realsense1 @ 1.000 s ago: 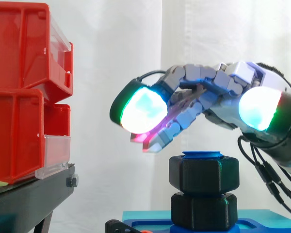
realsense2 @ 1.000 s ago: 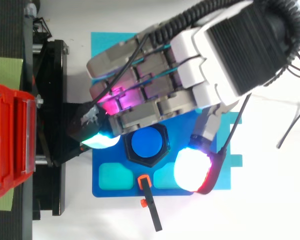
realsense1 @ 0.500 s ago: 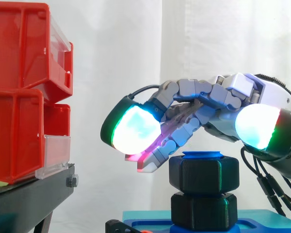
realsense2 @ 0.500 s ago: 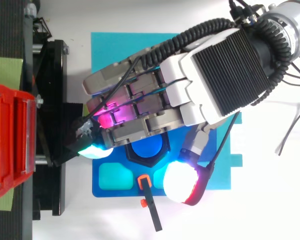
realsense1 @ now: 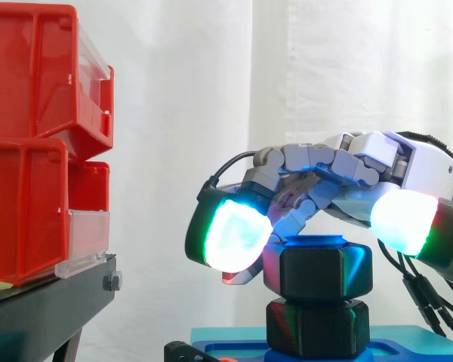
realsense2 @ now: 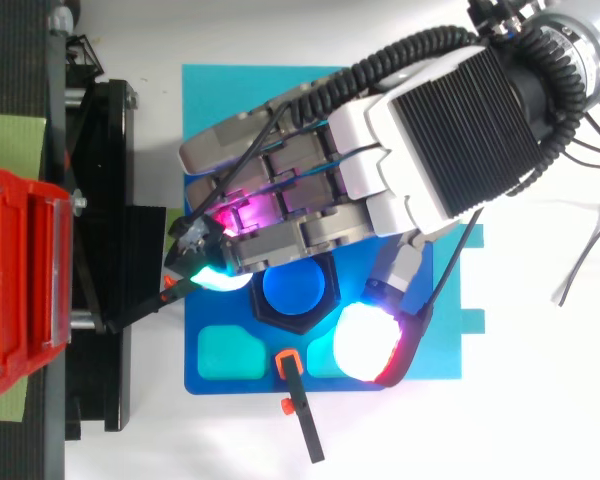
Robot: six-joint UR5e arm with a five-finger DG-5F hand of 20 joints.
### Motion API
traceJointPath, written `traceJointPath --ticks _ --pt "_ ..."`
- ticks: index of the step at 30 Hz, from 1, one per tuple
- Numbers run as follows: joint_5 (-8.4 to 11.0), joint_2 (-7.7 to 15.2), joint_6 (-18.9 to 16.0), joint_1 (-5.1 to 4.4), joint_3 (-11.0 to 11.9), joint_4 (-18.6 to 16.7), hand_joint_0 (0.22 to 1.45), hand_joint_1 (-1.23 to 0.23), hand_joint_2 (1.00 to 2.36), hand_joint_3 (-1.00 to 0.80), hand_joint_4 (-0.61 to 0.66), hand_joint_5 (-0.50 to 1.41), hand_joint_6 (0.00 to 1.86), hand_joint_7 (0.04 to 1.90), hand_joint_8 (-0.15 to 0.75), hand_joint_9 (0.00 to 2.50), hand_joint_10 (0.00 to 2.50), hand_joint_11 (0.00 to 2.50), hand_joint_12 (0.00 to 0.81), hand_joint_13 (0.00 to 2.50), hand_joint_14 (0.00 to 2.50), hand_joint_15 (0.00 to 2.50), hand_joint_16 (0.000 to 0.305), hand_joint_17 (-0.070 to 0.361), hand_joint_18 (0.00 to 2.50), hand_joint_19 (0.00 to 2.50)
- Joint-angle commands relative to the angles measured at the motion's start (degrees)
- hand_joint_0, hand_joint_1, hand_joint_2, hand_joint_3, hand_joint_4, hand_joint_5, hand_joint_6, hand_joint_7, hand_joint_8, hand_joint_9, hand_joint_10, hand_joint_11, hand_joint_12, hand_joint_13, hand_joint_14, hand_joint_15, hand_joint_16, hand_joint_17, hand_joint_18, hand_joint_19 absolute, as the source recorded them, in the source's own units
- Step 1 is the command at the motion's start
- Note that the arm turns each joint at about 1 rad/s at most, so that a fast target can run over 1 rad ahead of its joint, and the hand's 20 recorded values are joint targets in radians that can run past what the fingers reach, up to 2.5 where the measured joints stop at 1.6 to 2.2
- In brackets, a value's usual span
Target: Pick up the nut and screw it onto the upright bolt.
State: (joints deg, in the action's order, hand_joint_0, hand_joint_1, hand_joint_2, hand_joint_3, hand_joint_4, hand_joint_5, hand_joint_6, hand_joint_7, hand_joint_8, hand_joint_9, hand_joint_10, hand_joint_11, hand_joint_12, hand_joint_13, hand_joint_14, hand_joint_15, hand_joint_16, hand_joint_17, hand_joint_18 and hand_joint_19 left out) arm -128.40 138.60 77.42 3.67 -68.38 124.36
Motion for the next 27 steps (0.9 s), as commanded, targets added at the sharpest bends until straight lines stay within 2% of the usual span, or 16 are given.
traceJointPath --ticks 1,8,15,18,27 --pt "-0.62 0.00 0.01 0.46 -0.09 0.10 0.51 -0.20 1.00 -0.50 0.20 -0.03 0.51 1.14 0.247 1.00 0.00 0.00 0.176 0.90 0.00 0.00 0.016 0.036 0.59 0.01" --pt "-2.12 0.00 0.01 1.69 -0.09 0.18 0.51 -0.21 1.00 -0.50 0.16 -0.02 0.51 1.29 0.251 1.02 0.00 0.00 0.171 0.91 0.00 0.00 0.015 0.033 0.60 0.02" --pt "-2.82 0.00 0.63 2.48 -0.09 0.01 0.51 -0.21 1.00 -0.50 0.13 -0.01 0.50 1.39 0.256 1.04 0.00 0.00 0.168 0.94 0.00 0.00 0.014 0.031 0.62 0.03" --pt "-3.43 0.00 0.63 3.19 -0.09 -0.17 0.52 -0.21 1.00 -0.50 0.12 0.00 0.50 1.43 0.256 1.06 0.00 0.00 0.164 0.95 0.00 0.00 0.013 0.030 0.64 0.04" --pt "-4.75 0.00 0.63 4.24 -0.09 -1.05 0.51 -0.18 1.00 -0.50 0.12 0.03 0.50 1.42 0.250 1.11 0.00 0.00 0.162 0.99 0.00 0.00 0.013 0.030 0.71 0.07"
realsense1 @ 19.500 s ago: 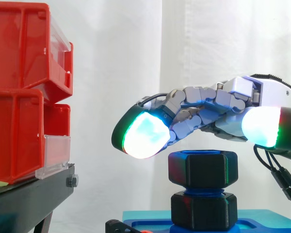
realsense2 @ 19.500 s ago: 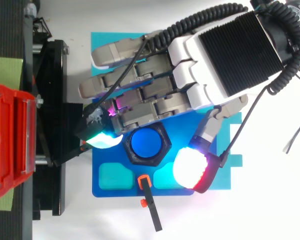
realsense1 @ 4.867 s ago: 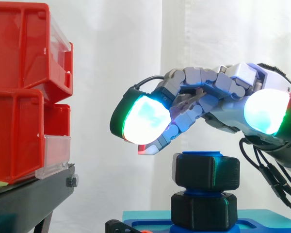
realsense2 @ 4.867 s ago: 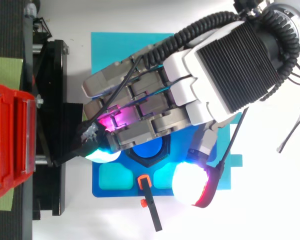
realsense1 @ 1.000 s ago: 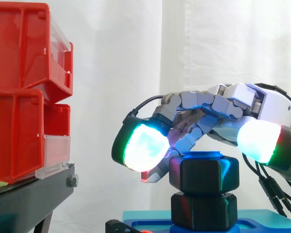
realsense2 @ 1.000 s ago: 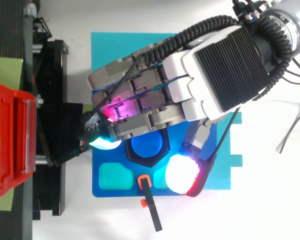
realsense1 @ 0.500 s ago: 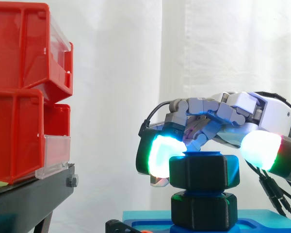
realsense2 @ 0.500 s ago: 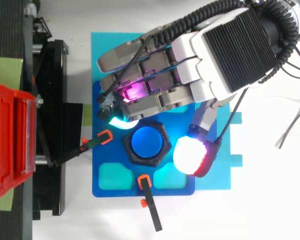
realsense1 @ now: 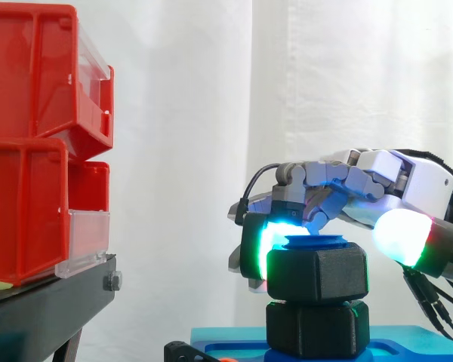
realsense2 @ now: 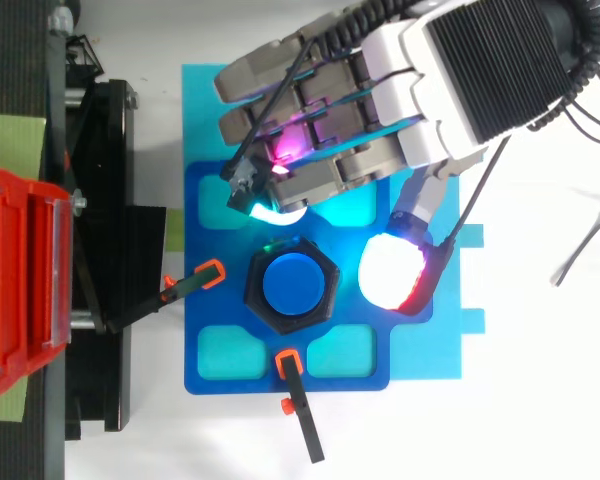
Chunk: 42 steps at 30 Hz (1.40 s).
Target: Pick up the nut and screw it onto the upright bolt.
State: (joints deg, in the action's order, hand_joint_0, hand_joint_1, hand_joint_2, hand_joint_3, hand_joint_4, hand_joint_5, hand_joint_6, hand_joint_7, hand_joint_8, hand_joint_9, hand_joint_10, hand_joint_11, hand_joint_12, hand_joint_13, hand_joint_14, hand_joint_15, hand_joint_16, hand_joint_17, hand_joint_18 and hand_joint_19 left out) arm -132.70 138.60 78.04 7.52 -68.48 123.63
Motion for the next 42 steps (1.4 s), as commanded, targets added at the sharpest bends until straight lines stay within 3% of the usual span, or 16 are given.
traceJointPath --ticks 1,4,9,18,21,23,26,34,42 --pt "-0.54 0.00 0.00 0.48 0.02 -0.41 0.51 -0.18 1.00 -0.50 0.12 0.03 0.50 1.43 0.250 1.11 0.00 0.00 0.161 0.99 0.00 0.00 0.013 0.030 0.71 0.08" --pt "-1.25 0.00 -0.09 0.83 0.02 -1.11 0.51 -0.18 1.00 -0.50 0.14 0.01 0.51 1.36 0.255 1.10 0.00 0.00 0.166 0.99 0.00 0.00 0.014 0.031 0.70 0.08" --pt "-2.04 -0.09 -1.32 1.01 0.02 -3.40 0.50 -0.17 1.00 -0.50 0.24 -0.04 0.50 1.02 0.240 1.06 0.00 0.00 0.169 0.97 0.00 0.00 0.016 0.036 0.68 0.08" --pt "-1.95 0.00 -3.16 0.39 0.19 -5.86 0.47 -0.14 1.00 -0.50 0.19 -0.06 0.50 0.75 0.217 0.97 0.00 0.00 0.201 0.76 0.00 0.00 0.023 0.051 0.51 0.07" --pt "-1.60 0.00 -3.07 0.04 0.19 -5.68 0.47 -0.13 1.00 -0.50 0.19 -0.06 0.50 0.73 0.214 0.96 0.00 0.00 0.201 0.74 0.00 0.00 0.023 0.053 0.48 0.07" --pt "0.07 0.44 -2.19 -0.93 0.10 -3.75 0.47 -0.13 1.00 -0.50 0.19 -0.06 0.50 0.73 0.212 0.94 0.00 0.00 0.204 0.73 0.00 0.00 0.024 0.053 0.47 0.08" --pt "0.95 0.88 -2.19 -1.28 0.10 -3.66 0.47 -0.13 1.00 -0.50 0.19 -0.06 0.50 0.73 0.209 0.94 0.00 0.00 0.202 0.71 0.00 0.00 0.024 0.055 0.46 0.08" --pt "1.04 0.97 -1.58 -2.07 0.10 -3.05 0.47 -0.12 1.00 -0.50 0.19 -0.06 0.50 0.74 0.207 0.94 0.00 0.00 0.204 0.71 0.00 0.00 0.025 0.056 0.46 0.08" --pt "1.21 0.97 -1.40 -2.16 -0.60 -2.96 0.47 -0.13 1.00 -0.50 0.21 -0.05 0.50 0.84 0.217 0.94 0.00 0.00 0.204 0.72 0.00 0.00 0.025 0.056 0.47 0.09"
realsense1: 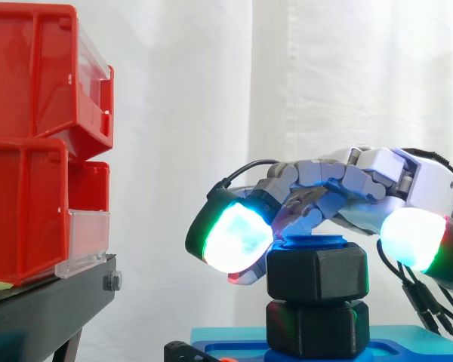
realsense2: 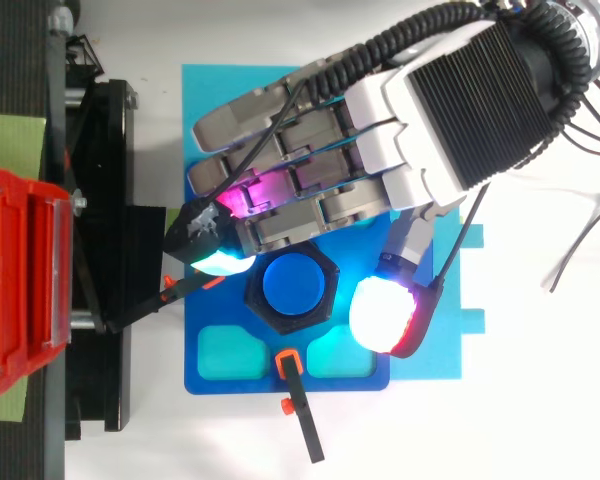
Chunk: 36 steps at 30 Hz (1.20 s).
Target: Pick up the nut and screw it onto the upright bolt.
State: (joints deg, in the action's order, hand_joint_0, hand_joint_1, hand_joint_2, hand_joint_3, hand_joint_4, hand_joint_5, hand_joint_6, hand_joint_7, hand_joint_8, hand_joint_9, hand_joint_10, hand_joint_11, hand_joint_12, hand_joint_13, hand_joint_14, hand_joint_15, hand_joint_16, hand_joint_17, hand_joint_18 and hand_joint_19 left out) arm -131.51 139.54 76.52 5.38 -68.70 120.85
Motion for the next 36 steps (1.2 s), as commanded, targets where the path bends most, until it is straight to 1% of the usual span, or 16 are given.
traceJointPath --ticks 1,4,8,12,16,19,20,24,25,26,29,31,32,33,35,36 --pt "0.03 0.03 0.30 -0.02 -0.56 -0.17 0.47 -0.13 1.00 -0.50 0.22 -0.04 0.50 0.86 0.218 0.94 0.00 0.00 0.205 0.73 0.00 0.00 0.025 0.056 0.47 0.09" --pt "0.12 0.03 0.47 -0.02 -1.00 -0.53 0.48 -0.13 1.00 -0.50 0.23 -0.03 0.50 0.98 0.222 0.94 0.00 0.00 0.204 0.74 0.00 0.00 0.024 0.055 0.49 0.09" --pt "0.20 0.03 0.39 0.07 -1.17 -0.35 0.48 -0.14 1.00 -0.50 0.21 -0.02 0.51 1.11 0.230 0.97 0.00 0.00 0.206 0.77 0.00 0.00 0.024 0.053 0.50 0.11" --pt "0.20 -0.06 0.30 0.42 -1.17 -0.53 0.49 -0.15 1.00 -0.50 0.18 -0.01 0.51 1.21 0.234 0.99 0.00 0.00 0.203 0.79 0.00 0.00 0.023 0.052 0.54 0.12" --pt "-0.06 -0.06 0.21 1.03 -1.17 -0.88 0.49 -0.16 1.00 -0.50 0.15 0.00 0.51 1.31 0.243 1.04 0.00 0.00 0.194 0.83 0.00 0.00 0.023 0.051 0.58 0.14" --pt "-0.50 -0.06 0.12 1.56 -1.09 -1.23 0.49 -0.17 1.00 -0.50 0.13 0.01 0.51 1.33 0.241 1.06 0.00 0.00 0.191 0.85 0.00 0.00 0.022 0.049 0.62 0.15" --pt "-0.59 -0.06 0.21 1.56 -1.09 -1.23 0.49 -0.17 1.00 -0.50 0.13 0.01 0.50 1.34 0.244 1.06 0.00 0.00 0.190 0.85 0.00 0.00 0.021 0.048 0.63 0.16" --pt "-1.03 -0.06 0.12 2.18 -1.09 -1.49 0.50 -0.18 1.00 -0.50 0.12 0.02 0.50 1.36 0.244 1.09 0.00 0.00 0.183 0.87 0.00 0.00 0.021 0.046 0.66 0.18" --pt "-1.29 -0.06 0.04 2.44 -1.09 -1.84 0.50 -0.18 1.00 -0.50 0.12 0.02 0.50 1.36 0.245 1.10 0.00 0.00 0.183 0.88 0.00 0.00 0.021 0.046 0.67 0.17" --pt "-1.73 -0.06 -0.32 2.79 -1.00 -2.11 0.50 -0.18 1.00 -0.50 0.12 0.02 0.50 1.36 0.244 1.11 0.00 0.00 0.182 0.89 0.00 0.00 0.020 0.046 0.67 0.18" --pt "-2.34 -0.06 -1.55 3.23 -0.82 -3.16 0.50 -0.18 1.00 -0.50 0.13 0.02 0.50 1.37 0.247 1.11 0.00 0.00 0.180 0.89 0.00 0.00 0.020 0.045 0.68 0.18" --pt "-2.52 -0.06 -2.07 3.41 -0.73 -3.78 0.50 -0.18 1.00 -0.50 0.17 -0.01 0.51 1.27 0.238 1.07 0.00 0.00 0.184 0.86 0.00 0.00 0.021 0.047 0.66 0.18" --pt "-2.52 -0.06 -2.07 3.41 -0.73 -3.78 0.50 -0.18 1.00 -0.50 0.22 -0.03 0.51 1.14 0.239 1.04 0.00 0.00 0.188 0.84 0.00 0.00 0.022 0.049 0.62 0.17" --pt "-2.70 -0.06 -2.34 3.50 -0.65 -3.95 0.49 -0.18 1.00 -0.50 0.23 -0.03 0.51 1.08 0.235 1.02 0.00 0.00 0.189 0.83 0.00 0.00 0.022 0.049 0.62 0.17" --pt "-3.31 -0.06 -3.13 3.67 0.06 -4.30 0.49 -0.18 1.00 -0.50 0.24 -0.06 0.50 0.93 0.227 0.99 0.00 0.00 0.190 0.81 0.00 0.00 0.023 0.051 0.60 0.17" --pt "-3.57 0.03 -3.48 3.67 0.50 -4.22 0.49 -0.18 1.00 -0.50 0.22 -0.06 0.50 0.89 0.229 0.99 0.00 0.00 0.191 0.81 0.00 0.00 0.023 0.052 0.60 0.16"
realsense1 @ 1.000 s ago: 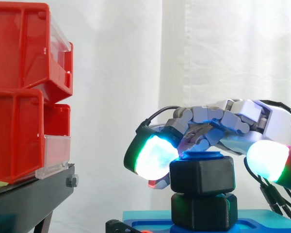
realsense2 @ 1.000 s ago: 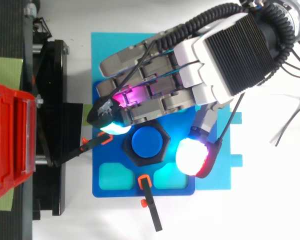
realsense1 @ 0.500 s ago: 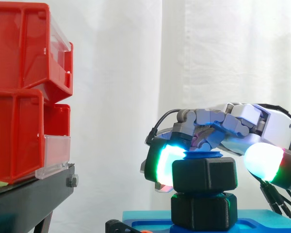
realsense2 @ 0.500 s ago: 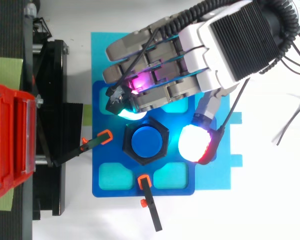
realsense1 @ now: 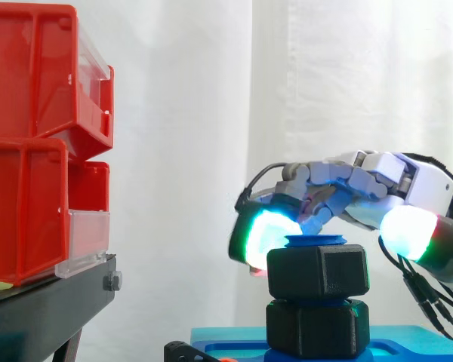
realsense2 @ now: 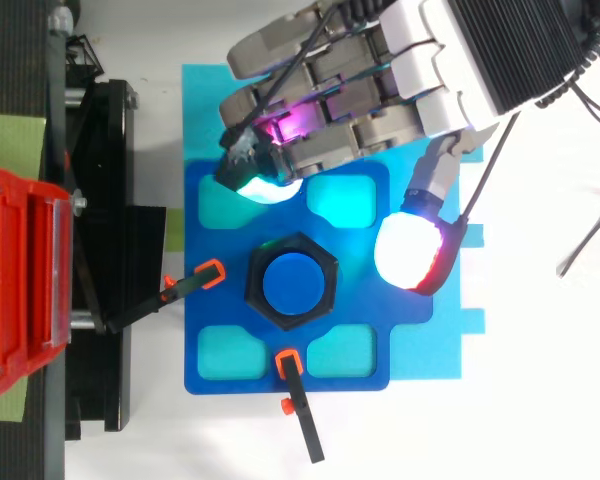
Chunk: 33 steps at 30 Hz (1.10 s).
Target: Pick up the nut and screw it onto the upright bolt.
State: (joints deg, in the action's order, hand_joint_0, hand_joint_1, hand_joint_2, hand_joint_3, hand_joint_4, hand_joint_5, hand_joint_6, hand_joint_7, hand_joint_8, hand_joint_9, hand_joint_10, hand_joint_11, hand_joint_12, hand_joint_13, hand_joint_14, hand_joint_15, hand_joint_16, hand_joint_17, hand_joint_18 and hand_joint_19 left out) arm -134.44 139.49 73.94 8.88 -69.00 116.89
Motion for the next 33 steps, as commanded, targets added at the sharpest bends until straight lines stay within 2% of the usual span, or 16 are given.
traceJointPath --ticks 1,2,5,12,14,22,26,29,33 --pt "-0.74 -0.01 -0.99 0.17 1.06 -0.17 0.49 -0.18 1.00 -0.50 0.20 -0.07 0.50 0.81 0.224 0.97 0.00 0.00 0.193 0.79 0.00 0.00 0.023 0.053 0.59 0.17" --pt "-1.09 0.08 -1.17 0.17 1.94 0.01 0.48 -0.18 1.00 -0.50 0.20 -0.07 0.50 0.80 0.219 0.95 0.00 0.00 0.194 0.78 0.00 0.00 0.024 0.053 0.58 0.16" --pt "-1.44 0.08 -1.25 -0.01 2.64 0.09 0.48 -0.17 1.00 -0.50 0.20 -0.08 0.50 0.72 0.215 0.94 0.00 0.00 0.196 0.76 0.00 0.00 0.025 0.056 0.55 0.16" --pt "-0.83 0.08 -1.08 -1.06 2.73 -0.26 0.47 -0.16 1.00 -0.50 0.18 -0.09 0.50 0.64 0.201 0.88 0.00 0.00 0.197 0.72 0.00 0.00 0.026 0.059 0.51 0.15" --pt "0.32 0.61 -0.99 -1.94 2.73 -0.08 0.47 -0.16 1.00 -0.50 0.18 -0.09 0.50 0.63 0.199 0.88 0.00 0.00 0.192 0.71 0.00 0.00 0.026 0.059 0.50 0.14" --pt "3.48 3.24 -1.25 -3.43 3.26 -0.43 0.47 -0.16 1.00 -0.50 0.19 -0.09 0.50 0.64 0.197 0.86 0.00 0.00 0.191 0.70 0.00 0.00 0.026 0.059 0.49 0.14" --pt "3.74 3.51 -1.34 -4.14 3.35 -0.52 0.47 -0.16 1.00 -0.50 0.19 -0.09 0.50 0.64 0.198 0.86 0.00 0.00 0.193 0.71 0.00 0.00 0.026 0.059 0.49 0.14" --pt "3.66 3.51 -1.34 -4.14 3.35 -0.52 0.47 -0.16 1.00 -0.50 0.19 -0.09 0.50 0.66 0.204 0.87 0.00 0.00 0.193 0.71 0.00 0.00 0.026 0.059 0.49 0.14" --pt "3.57 3.51 -1.34 -4.14 3.35 -0.26 0.47 -0.16 1.00 -0.50 0.20 -0.08 0.50 0.77 0.213 0.89 0.00 0.00 0.199 0.72 0.00 0.00 0.026 0.059 0.49 0.14"
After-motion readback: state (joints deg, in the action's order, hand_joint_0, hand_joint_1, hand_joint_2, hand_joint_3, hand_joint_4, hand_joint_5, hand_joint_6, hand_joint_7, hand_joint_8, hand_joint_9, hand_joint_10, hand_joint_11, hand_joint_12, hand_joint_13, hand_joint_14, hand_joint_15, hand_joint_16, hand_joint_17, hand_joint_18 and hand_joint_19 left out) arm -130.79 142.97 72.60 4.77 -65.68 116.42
